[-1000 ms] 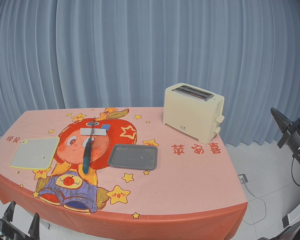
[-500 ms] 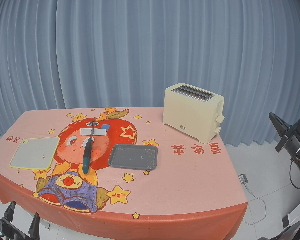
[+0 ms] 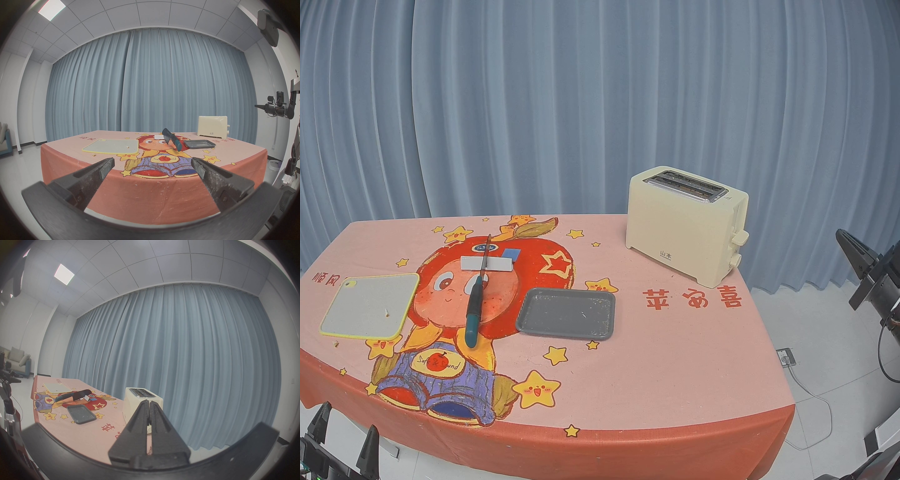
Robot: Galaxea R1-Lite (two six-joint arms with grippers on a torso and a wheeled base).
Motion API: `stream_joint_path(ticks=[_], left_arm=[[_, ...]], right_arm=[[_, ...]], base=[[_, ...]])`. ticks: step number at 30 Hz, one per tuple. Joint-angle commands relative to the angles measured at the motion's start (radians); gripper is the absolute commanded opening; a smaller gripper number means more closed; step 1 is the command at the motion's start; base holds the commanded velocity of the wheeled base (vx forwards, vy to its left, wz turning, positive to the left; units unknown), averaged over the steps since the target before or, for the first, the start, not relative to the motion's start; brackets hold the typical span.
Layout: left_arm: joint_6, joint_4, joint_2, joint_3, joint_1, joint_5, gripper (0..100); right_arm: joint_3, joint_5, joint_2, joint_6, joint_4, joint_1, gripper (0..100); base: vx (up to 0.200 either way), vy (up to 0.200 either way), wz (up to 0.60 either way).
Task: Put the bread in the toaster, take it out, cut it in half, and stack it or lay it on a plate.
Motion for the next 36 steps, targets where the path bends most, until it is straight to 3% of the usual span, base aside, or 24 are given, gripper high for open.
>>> stream_joint_path(ticks=[1, 36], left_arm=[[0.0, 0.0, 0.0, 0.018, 0.0, 0.0, 100], [0.001, 0.0, 0.0, 0.018, 0.0, 0.0, 100]], right_arm=[[-0.001, 0.003, -0.006, -0.01, -0.001, 0.001, 0], [0.001, 0.002, -0.015, -0.011, -0.001, 0.001, 0]], base=[[0.0, 0.0, 0.0], [0.0, 0.0, 0.0]])
